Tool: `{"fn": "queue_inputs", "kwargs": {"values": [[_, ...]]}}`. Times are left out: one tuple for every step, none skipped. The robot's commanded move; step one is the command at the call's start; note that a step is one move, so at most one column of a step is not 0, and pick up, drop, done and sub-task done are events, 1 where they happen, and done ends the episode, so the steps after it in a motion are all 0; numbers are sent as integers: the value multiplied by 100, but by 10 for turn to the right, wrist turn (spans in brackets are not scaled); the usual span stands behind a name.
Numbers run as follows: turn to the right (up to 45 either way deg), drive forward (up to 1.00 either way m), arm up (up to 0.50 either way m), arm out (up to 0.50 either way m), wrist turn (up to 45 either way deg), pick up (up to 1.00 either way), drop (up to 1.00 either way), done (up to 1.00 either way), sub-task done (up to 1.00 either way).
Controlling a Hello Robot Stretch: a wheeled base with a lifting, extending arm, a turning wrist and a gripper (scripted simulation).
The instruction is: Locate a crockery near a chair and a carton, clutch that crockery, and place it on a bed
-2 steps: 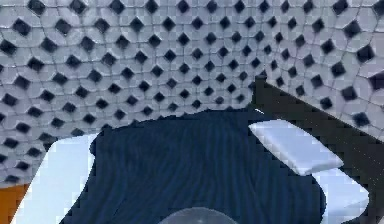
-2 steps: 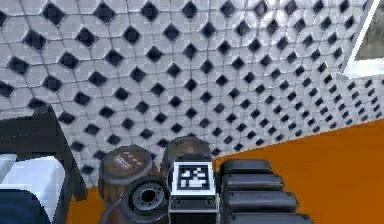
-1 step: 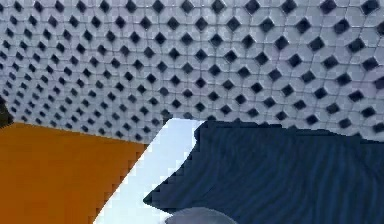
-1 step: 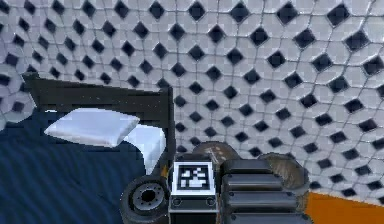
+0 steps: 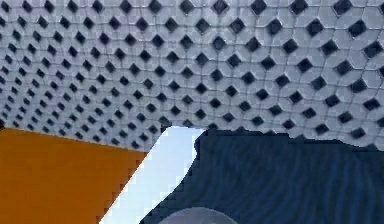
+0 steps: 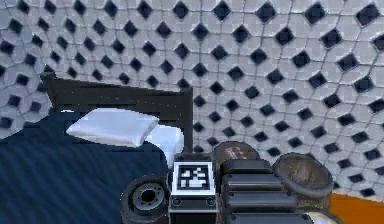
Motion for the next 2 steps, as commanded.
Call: {"fn": "queue_inputs", "kwargs": {"values": [[450,0,0,0,0,0,0,0,0],[120,0,0,0,0,0,0,0,0]]}}
